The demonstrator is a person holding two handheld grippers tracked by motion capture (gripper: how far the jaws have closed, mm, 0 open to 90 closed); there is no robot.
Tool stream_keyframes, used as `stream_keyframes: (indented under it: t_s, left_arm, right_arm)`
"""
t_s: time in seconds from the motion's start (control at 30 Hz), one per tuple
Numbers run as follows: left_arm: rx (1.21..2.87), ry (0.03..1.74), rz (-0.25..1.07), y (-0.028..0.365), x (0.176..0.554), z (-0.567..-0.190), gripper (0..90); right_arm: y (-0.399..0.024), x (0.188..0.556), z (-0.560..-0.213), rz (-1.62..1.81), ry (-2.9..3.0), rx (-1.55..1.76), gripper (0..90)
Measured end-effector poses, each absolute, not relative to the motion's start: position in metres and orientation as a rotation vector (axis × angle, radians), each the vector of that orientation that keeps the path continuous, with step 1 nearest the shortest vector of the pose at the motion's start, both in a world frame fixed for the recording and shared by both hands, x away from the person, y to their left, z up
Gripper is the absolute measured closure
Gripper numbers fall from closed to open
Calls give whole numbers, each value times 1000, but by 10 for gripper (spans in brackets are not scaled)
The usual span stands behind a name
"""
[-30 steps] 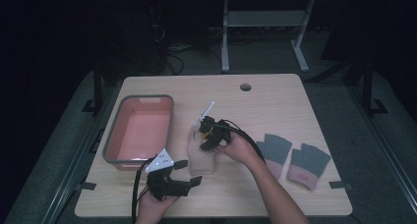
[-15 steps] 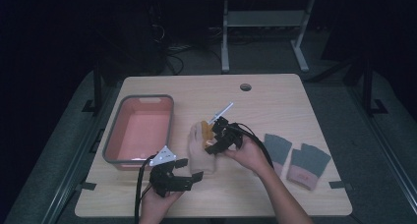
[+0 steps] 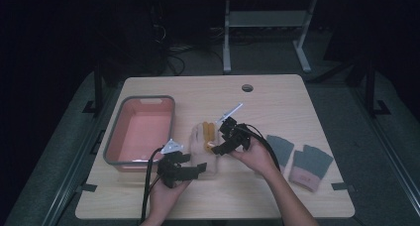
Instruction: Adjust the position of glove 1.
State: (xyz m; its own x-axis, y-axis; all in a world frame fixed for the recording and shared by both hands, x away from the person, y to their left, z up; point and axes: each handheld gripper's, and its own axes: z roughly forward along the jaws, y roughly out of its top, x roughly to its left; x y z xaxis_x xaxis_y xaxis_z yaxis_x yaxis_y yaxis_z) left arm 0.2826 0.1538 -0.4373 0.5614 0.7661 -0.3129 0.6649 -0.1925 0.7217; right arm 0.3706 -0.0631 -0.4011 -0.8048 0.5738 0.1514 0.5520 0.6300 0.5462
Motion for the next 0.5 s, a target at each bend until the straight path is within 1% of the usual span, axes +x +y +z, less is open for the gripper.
stream_keyframes:
  t_s: [0.1, 0.23, 0.27, 0.33, 0.4, 0.5]
  left_arm:
    - [1932, 1193, 142, 154, 288, -441, 242]
    - [1930, 1273, 93, 152, 294, -449, 240]
    - [1933, 1288, 77, 152, 296, -451, 230]
    - [1923, 1335, 1, 153, 300, -456, 214]
    - [1916, 1348, -46, 153, 302, -459, 218]
    - [1915, 1344, -61, 150, 304, -459, 255]
  right_arm:
    - [-67, 371, -401, 919, 2791, 967, 313]
    - [-70, 370, -401, 915, 2784, 964, 313]
    - [-70, 369, -401, 917, 2784, 964, 314]
    - [-72, 368, -401, 917, 2779, 966, 314]
    - [-73, 368, -400, 923, 2777, 966, 314]
    - [-75, 367, -401, 928, 2775, 975, 313]
